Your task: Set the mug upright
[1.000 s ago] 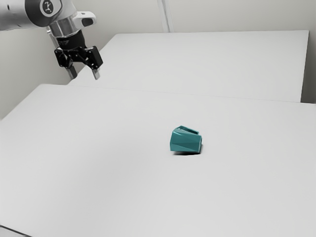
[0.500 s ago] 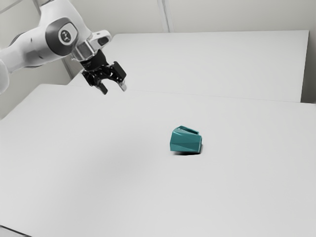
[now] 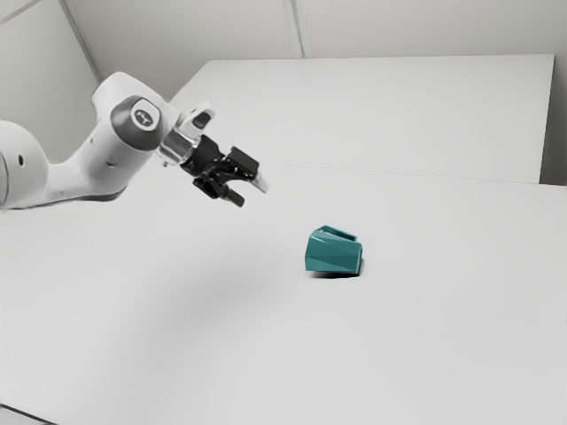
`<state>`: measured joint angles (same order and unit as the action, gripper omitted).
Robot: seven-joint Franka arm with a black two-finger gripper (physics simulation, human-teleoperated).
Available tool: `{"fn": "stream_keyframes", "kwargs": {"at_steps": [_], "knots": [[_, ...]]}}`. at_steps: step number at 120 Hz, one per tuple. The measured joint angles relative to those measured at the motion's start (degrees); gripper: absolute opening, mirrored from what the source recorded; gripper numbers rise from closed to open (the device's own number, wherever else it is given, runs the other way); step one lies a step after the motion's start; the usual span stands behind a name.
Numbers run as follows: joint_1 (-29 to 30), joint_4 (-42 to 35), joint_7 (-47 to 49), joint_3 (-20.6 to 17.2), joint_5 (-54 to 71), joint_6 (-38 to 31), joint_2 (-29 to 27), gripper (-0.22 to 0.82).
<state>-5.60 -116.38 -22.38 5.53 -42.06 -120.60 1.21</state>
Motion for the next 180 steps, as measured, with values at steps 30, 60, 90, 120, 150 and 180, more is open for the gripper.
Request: {"fn": "stream_keyframes", "kwargs": {"at_steps": [30,60,90,120,150,180], "knots": [[0.4,-4.3,-11.2,0.0,-12.4,-2.8,2.5,0.58],[1.0,-6.6,-22.3,0.0,-22.9,-3.4,6.0,0.58],[0.3,-6.6,-31.7,0.0,-29.7,-3.2,10.2,0.58],[-1.1,-6.4,-38.8,-0.1,-34.5,-2.7,12.9,0.58],[-3.1,-6.0,-43.9,-0.1,-37.3,-2.5,14.6,0.58],[-4.5,-5.1,-47.4,-0.1,-38.5,-2.8,15.7,0.58]]}}
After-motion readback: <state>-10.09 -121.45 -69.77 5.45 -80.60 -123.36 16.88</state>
